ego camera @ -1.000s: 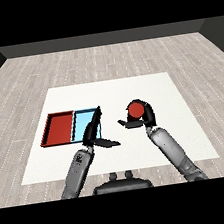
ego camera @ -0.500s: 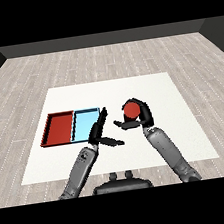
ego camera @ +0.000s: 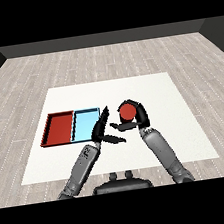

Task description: Pick the red can and put it in the red box

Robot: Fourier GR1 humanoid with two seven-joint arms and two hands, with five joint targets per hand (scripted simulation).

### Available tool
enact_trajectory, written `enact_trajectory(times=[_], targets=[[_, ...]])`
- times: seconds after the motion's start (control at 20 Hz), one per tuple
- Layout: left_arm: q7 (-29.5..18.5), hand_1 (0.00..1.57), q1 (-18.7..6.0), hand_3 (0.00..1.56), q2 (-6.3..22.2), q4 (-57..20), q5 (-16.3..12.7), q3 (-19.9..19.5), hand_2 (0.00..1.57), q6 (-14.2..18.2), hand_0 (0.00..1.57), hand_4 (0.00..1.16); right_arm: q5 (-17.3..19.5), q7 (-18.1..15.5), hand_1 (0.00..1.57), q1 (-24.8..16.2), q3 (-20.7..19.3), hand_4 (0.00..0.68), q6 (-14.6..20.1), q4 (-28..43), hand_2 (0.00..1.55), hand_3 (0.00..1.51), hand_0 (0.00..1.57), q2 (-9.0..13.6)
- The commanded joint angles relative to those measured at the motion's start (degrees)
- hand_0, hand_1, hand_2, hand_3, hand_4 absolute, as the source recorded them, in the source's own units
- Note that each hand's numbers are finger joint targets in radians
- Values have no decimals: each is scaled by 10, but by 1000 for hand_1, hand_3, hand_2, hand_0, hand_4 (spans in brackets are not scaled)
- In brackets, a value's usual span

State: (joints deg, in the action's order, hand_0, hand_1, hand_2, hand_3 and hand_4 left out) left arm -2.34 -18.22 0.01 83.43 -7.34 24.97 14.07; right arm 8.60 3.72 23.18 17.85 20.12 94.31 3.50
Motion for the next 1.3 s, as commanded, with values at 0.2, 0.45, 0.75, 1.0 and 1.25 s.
enact_trajectory(times=[0.2, 0.45, 0.75, 1.0, 1.25], targets=[[29, 0, 7, 0, 0, 16, -10, 10, 0, 11, 0, 0, 45, 19, 1478, -17, 34, 567, 11, 26, 1441, 1375, 1478, -34], [-5, 0, 3, 0, 0, -29, -14, -42, 0, -31, 0, 0, 8, 29, 1490, 39, 26, 563, 26, -5, 1446, 1371, 1490, -35], [0, 0, -11, 0, 0, -24, -26, 20, 0, 16, 0, 0, 23, 67, 1473, 13, 60, 545, 30, 59, 1434, 1371, 1473, -35], [-40, 0, -42, 0, 0, -59, -44, -12, 0, -19, 0, 0, -14, 39, 1457, 71, 115, 518, 97, -15, 1421, 1367, 1457, -35], [0, 0, 13, 0, 0, -39, 6, -7, 0, 57, 0, 478, -44, -13, 1454, 92, 110, 502, 85, -64, 1417, 1368, 1454, -35]])
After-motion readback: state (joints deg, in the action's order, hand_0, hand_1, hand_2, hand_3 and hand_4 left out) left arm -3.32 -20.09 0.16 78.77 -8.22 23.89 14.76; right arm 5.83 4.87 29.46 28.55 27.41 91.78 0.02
